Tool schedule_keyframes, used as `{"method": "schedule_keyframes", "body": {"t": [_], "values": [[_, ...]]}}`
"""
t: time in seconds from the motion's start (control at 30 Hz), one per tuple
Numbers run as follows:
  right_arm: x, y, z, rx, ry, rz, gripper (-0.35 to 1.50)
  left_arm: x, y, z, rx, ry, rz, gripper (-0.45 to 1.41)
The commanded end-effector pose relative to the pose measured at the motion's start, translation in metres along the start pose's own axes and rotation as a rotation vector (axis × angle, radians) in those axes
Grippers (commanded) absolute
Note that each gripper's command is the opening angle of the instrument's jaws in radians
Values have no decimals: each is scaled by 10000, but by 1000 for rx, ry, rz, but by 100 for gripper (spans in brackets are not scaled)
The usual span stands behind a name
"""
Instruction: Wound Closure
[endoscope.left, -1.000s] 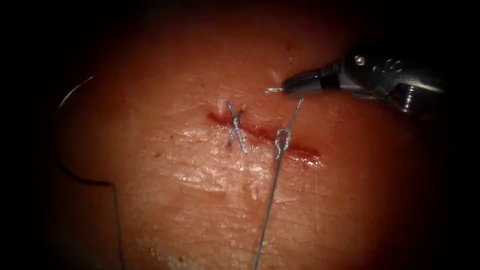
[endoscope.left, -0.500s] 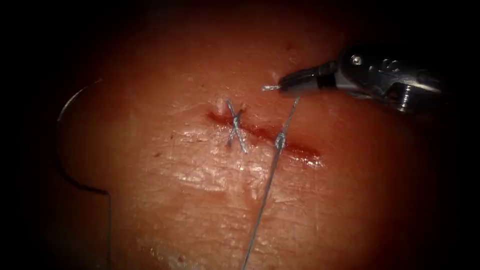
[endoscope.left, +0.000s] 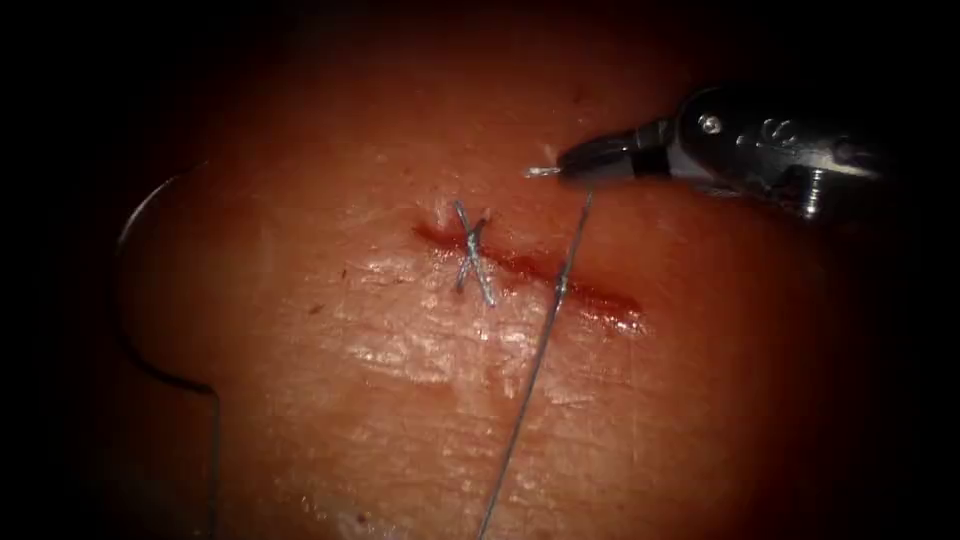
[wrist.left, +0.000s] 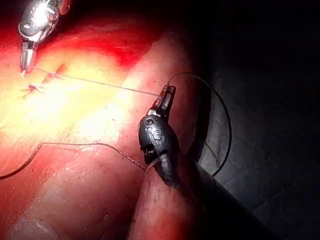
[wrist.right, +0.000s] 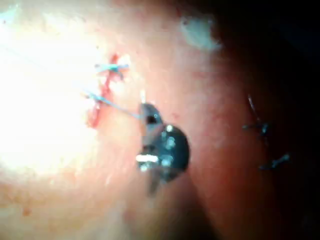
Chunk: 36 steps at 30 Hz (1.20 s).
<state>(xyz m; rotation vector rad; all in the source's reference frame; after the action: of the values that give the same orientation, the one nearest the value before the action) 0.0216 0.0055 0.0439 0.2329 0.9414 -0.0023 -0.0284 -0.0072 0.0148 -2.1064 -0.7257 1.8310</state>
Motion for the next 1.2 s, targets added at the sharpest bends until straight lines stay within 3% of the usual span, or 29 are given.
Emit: {"method": "schedule_keyframes", "body": {"t": [0.03, 0.3, 0.4, 0.57, 0.6, 0.63, 0.7, 0.8, 0.83, 0.93, 1.07, 1.2], "values": [[-1, 7, 7, -7, -2, -9, -35, -8, 0, 5, -2, 0, -1, -45], [0, 5, 6, -21, -16, -18, -35, -12, 3, -1, 0, 2, -10, -45], [8, 1, 7, -28, -10, -9, -35, 0, -3, 2, 7, 7, -20, -45], [27, -1, -6, -75, 143, 150, -35, 39, -32, 7, 53, 23, -50, -45], [28, -1, -8, -88, 160, 194, -21, 43, -36, 7, 58, 25, -54, -45], [29, -1, -17, -107, 212, 301, 9, 51, -46, 6, 66, 28, -56, -45], [23, 2, -32, -142, 287, 483, 17, 60, -58, 5, 78, 26, -54, -45], [16, 4, -48, -186, 329, 599, 51, 71, -68, 5, 85, 17, -47, -45], [13, 5, -58, -212, 336, 637, 78, 79, -73, 5, 88, 13, -42, -45], [4, 7, -82, -298, 326, 677, 113, 99, -87, 8, 95, 0, -19, -45], [-3, 2, -97, -368, 315, 716, 135, 129, -105, 9, 102, -11, 7, -45], [20, -19, -85, -330, 342, 701, 126, 162, -125, 5, 112, -16, 42, -45]]}}
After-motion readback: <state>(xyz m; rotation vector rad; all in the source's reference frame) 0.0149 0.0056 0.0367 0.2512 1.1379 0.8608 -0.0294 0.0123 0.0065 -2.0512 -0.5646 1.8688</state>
